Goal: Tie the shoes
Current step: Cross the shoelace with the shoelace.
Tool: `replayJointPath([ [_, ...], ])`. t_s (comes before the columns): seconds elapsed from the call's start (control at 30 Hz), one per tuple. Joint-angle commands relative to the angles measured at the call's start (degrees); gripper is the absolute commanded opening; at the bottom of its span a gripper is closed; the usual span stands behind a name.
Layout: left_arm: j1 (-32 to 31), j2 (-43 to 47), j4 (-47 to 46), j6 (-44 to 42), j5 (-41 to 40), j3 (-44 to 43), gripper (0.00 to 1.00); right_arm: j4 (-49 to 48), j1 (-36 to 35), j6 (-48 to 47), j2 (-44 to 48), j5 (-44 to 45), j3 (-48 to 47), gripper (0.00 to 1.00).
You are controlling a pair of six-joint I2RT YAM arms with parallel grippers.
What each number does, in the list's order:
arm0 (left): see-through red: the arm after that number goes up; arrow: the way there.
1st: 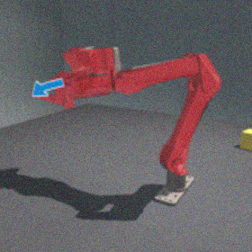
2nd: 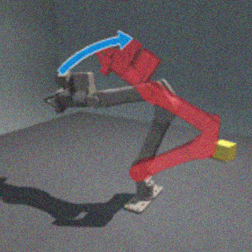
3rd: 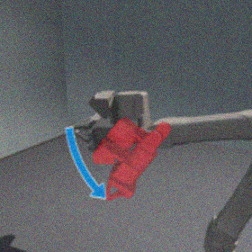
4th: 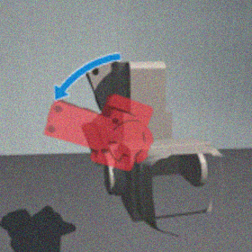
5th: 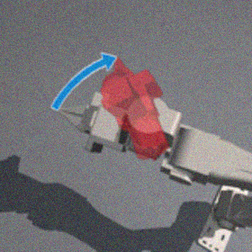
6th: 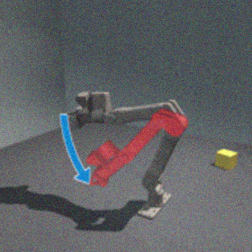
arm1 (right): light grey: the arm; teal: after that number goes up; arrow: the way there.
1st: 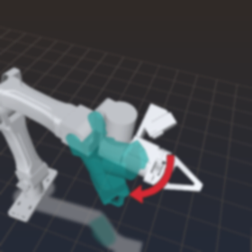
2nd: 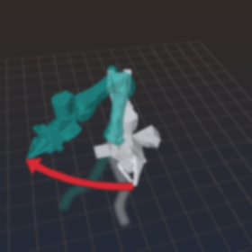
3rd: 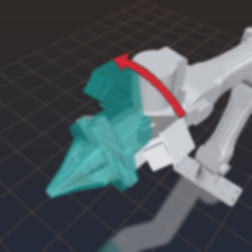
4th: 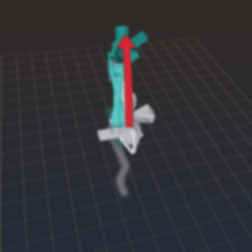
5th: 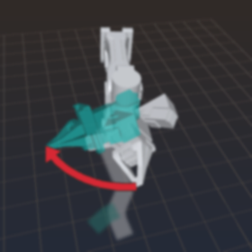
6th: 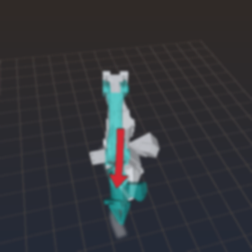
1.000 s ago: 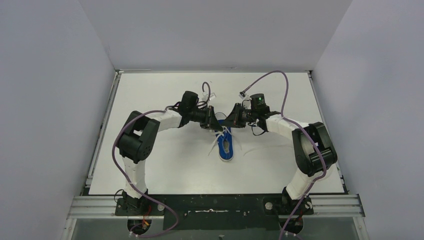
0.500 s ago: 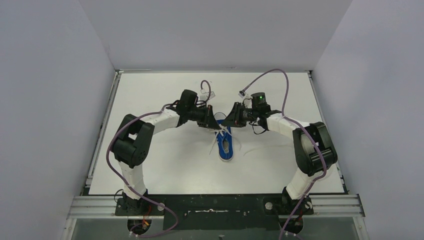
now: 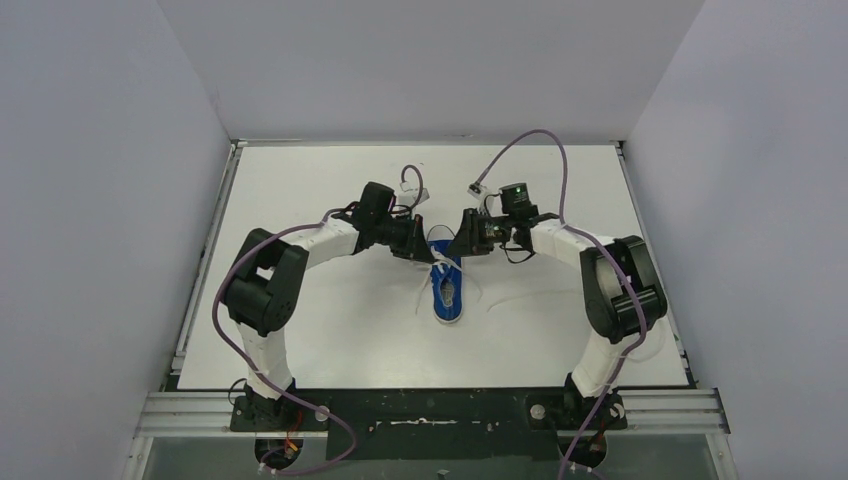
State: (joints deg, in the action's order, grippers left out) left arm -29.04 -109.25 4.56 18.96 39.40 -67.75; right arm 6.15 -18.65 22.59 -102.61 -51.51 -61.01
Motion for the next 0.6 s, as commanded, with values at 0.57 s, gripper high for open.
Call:
replayJointPath([
  [0.57,-0.27,4.25,0.11,-4.04,2.16,0.3,0.0,0.31,-4.82,-5.65,3.44,9.0,-0.36,0.2],
])
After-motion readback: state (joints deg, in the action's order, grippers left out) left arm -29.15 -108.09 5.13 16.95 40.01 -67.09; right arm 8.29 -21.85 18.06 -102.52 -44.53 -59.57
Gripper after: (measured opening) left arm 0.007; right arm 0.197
